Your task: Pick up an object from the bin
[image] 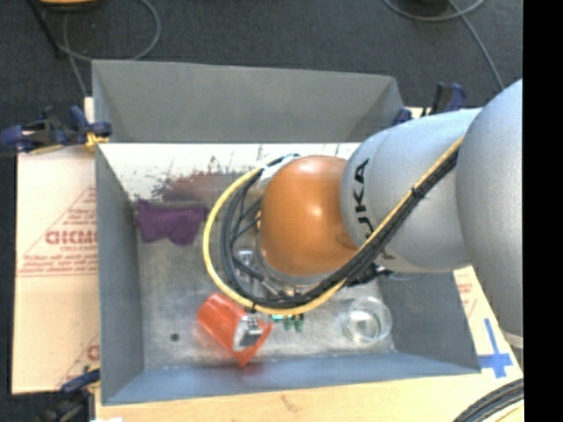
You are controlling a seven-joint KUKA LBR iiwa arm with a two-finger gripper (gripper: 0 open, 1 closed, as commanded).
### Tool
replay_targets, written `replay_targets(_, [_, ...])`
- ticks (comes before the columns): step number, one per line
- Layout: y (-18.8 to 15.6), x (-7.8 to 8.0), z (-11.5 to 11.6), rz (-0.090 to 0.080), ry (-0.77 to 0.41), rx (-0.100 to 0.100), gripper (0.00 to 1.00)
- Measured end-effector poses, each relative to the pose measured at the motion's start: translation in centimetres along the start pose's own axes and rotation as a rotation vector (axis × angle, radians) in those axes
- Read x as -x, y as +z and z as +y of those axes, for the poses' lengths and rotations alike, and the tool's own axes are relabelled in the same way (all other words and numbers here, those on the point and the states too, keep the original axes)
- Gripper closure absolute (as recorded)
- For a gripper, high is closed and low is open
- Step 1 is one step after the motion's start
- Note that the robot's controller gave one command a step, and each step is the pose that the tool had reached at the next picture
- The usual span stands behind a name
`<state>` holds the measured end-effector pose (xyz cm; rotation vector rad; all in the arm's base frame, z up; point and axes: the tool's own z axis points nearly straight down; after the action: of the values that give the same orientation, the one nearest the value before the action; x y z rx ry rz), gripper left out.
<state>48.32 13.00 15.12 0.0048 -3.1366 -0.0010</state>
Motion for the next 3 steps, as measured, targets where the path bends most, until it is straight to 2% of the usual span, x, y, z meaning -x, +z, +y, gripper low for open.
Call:
replay_targets(1, [-0.3, 0.2, 0.0, -0.007, 0.003, 0.001, 0.00])
replay_targets(2, [2.3, 0.2, -0.7, -0.016, -0.134, 0.001, 0.00])
replay_targets(3, [7.5, 1.7, -0.5, -0.006, -0.372, -0.001, 1.00])
